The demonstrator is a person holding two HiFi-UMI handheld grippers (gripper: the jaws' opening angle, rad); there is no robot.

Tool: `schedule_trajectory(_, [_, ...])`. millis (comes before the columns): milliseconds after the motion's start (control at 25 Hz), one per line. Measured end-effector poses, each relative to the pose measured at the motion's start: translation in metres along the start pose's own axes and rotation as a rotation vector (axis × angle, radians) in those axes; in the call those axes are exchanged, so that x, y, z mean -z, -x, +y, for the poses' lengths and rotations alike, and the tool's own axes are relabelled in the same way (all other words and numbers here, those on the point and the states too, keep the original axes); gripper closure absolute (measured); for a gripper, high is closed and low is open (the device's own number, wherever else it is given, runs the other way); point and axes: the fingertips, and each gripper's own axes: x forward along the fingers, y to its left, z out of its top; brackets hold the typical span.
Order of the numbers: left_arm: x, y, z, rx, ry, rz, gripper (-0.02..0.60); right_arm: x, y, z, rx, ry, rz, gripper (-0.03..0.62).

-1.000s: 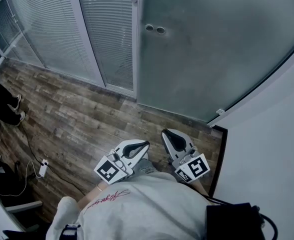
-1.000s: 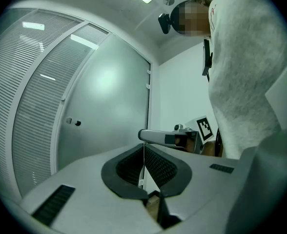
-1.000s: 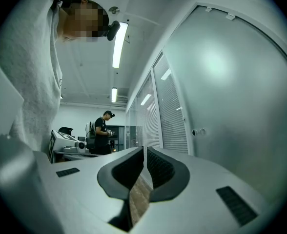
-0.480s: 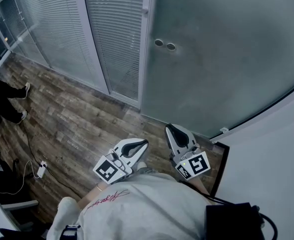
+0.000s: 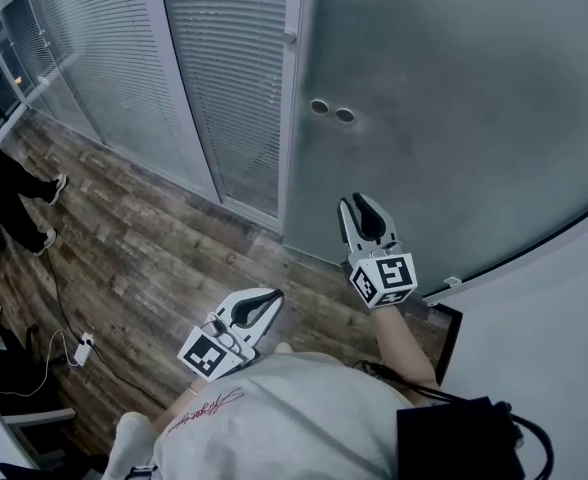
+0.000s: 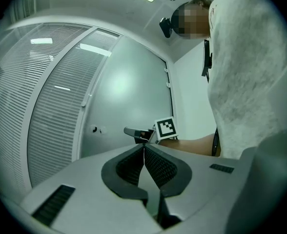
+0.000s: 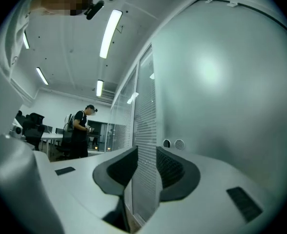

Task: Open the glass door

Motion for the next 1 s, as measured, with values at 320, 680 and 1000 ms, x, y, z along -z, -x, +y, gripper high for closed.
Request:
schedule_trajectory(320, [0.004, 0.000, 0.030, -0.087, -0.006, 0.033, 0.563, 0.021, -0.111, -0.066, 0.095, -0.031, 0.033, 0.445])
schedule_trajectory(680, [0.007, 0.011, 0.048, -0.169, -0.009, 0.065, 0.563, 0.024, -0.179, -0.091, 0.172, -0.082, 0.044, 0.441])
schedule_trajectory(1000, [0.007, 0.010, 0.055, -0.183, -0.016, 0.061, 0.563, 0.020, -0.201, -0.106, 0.284, -0.058, 0.040, 0.441])
